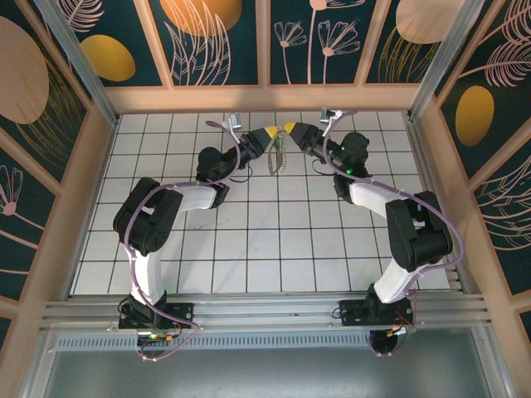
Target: Put the keys on the keyring
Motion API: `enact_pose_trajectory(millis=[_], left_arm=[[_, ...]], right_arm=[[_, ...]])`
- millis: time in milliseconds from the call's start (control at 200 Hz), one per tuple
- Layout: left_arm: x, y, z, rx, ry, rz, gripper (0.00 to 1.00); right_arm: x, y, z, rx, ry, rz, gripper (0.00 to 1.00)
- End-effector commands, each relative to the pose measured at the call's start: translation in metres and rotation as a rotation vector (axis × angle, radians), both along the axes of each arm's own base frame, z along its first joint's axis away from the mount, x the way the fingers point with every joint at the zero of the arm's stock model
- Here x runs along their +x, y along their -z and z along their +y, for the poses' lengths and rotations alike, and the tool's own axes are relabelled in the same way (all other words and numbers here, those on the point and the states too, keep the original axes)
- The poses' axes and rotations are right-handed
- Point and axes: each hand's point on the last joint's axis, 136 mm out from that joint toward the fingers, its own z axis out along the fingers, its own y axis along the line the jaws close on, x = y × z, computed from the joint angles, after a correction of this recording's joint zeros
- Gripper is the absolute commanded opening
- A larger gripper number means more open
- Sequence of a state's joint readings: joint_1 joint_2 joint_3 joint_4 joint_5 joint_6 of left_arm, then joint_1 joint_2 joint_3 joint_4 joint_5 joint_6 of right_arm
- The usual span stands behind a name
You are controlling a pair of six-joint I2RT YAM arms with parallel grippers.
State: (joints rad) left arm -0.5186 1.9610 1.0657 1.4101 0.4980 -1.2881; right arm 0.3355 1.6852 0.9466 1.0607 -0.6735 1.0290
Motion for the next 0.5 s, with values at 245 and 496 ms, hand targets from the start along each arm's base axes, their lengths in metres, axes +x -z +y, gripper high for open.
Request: enact_pose_trajectory(millis=[245,496], left_arm=[[-0.010,-0.016,0.001,-0.035,0.007,-0.062,0.00],[-0.010,-0.016,-0.001,-0.032,0.014,-0.066,0.00]], right_arm=[[-0.002,-0.015,0.013,0.025,-0.036,-0.064,0.30],[-0.003,-0.017,0.018,0.019,-0.057,-0.074,0.22]])
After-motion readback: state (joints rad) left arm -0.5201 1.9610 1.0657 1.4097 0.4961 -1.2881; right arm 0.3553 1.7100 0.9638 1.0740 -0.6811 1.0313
